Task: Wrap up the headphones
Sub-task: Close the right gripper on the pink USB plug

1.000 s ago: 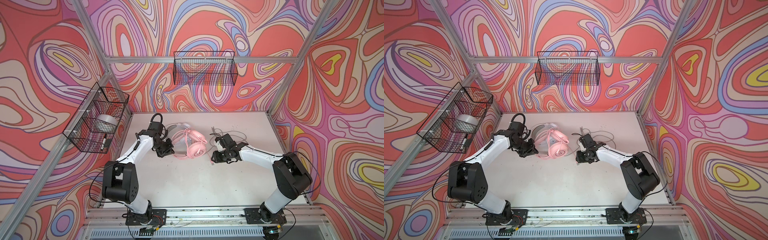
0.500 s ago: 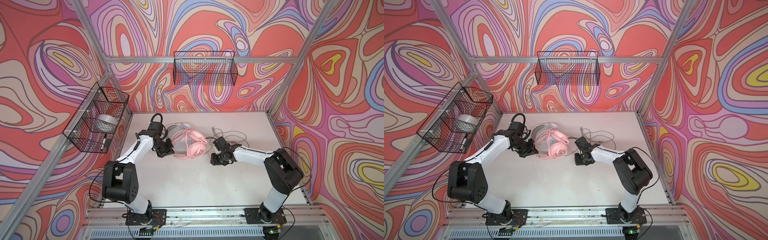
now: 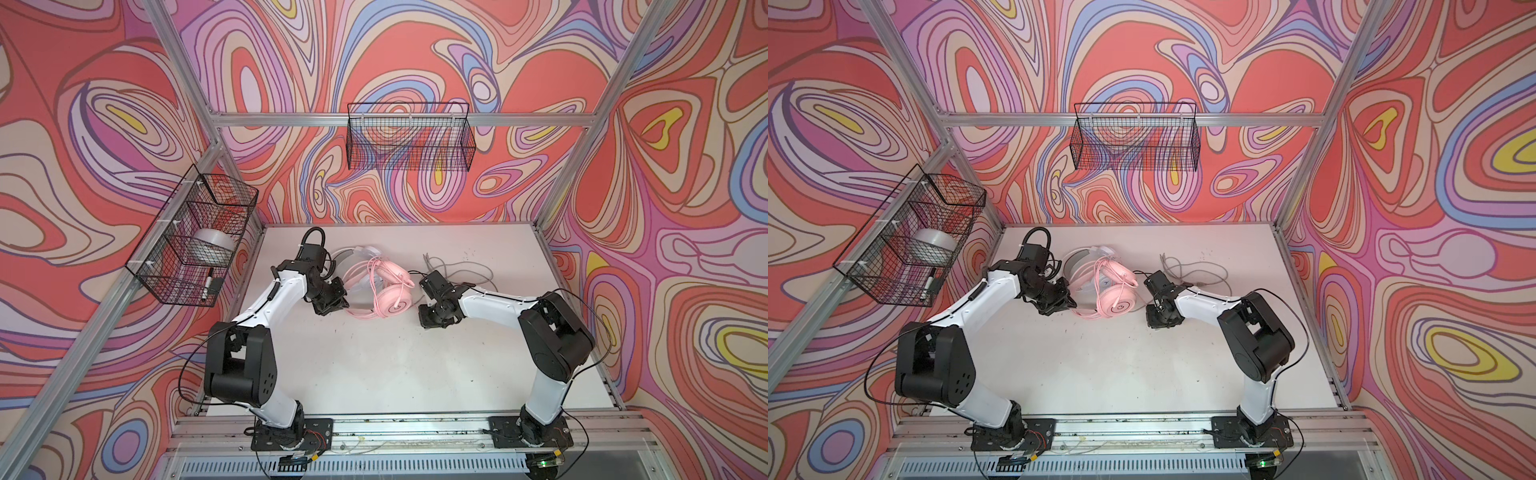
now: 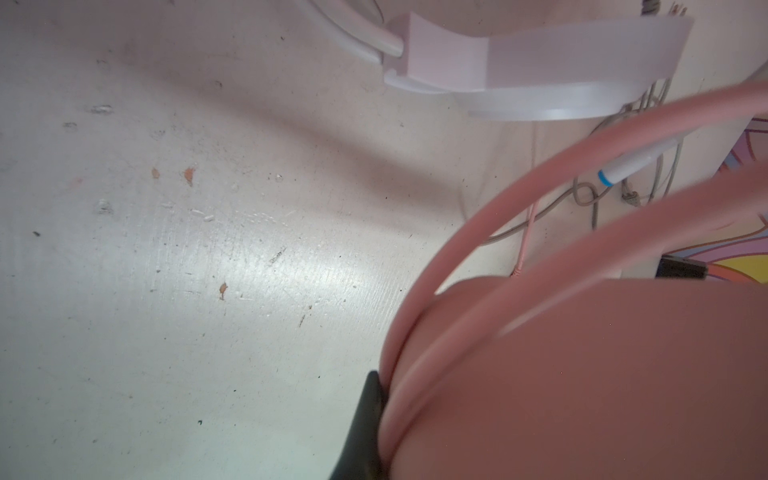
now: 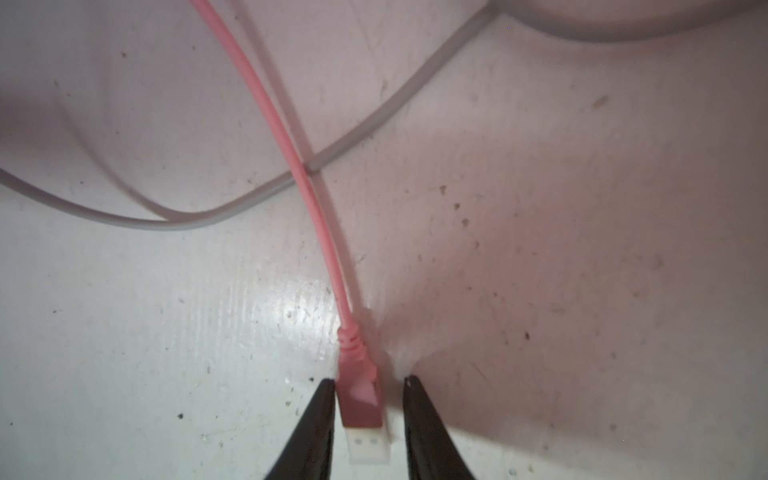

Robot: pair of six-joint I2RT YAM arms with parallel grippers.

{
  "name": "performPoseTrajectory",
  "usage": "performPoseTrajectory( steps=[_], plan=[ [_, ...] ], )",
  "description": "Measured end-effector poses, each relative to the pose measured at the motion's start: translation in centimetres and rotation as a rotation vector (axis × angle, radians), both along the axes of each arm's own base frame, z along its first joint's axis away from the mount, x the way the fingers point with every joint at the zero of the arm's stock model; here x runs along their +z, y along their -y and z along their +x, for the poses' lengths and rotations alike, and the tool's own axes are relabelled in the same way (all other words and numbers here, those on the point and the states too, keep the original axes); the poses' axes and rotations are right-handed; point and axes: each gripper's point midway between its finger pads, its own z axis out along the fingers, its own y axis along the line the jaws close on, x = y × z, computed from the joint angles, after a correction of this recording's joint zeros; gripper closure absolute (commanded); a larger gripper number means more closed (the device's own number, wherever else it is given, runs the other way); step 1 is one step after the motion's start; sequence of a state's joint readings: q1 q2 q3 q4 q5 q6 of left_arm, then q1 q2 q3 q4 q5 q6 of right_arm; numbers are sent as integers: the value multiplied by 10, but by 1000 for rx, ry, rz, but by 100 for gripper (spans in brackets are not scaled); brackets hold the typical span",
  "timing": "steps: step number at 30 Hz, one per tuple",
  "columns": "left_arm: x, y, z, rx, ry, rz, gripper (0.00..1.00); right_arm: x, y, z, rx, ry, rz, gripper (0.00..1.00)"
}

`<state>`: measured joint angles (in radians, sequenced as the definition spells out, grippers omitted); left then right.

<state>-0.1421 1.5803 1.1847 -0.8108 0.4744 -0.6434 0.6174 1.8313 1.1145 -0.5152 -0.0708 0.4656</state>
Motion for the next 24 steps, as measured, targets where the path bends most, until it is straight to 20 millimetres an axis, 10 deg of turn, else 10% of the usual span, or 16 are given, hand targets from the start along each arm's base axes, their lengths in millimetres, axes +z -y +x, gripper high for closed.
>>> performPoseTrajectory(
  steps=[14, 24],
  plan=[
    [0, 0, 0, 5, -2, 0, 100, 0, 2, -4, 28, 14, -1, 100],
    [-2, -1, 0, 37, -22, 0, 100, 22, 6, -24, 125, 67, 41, 100]
  ],
)
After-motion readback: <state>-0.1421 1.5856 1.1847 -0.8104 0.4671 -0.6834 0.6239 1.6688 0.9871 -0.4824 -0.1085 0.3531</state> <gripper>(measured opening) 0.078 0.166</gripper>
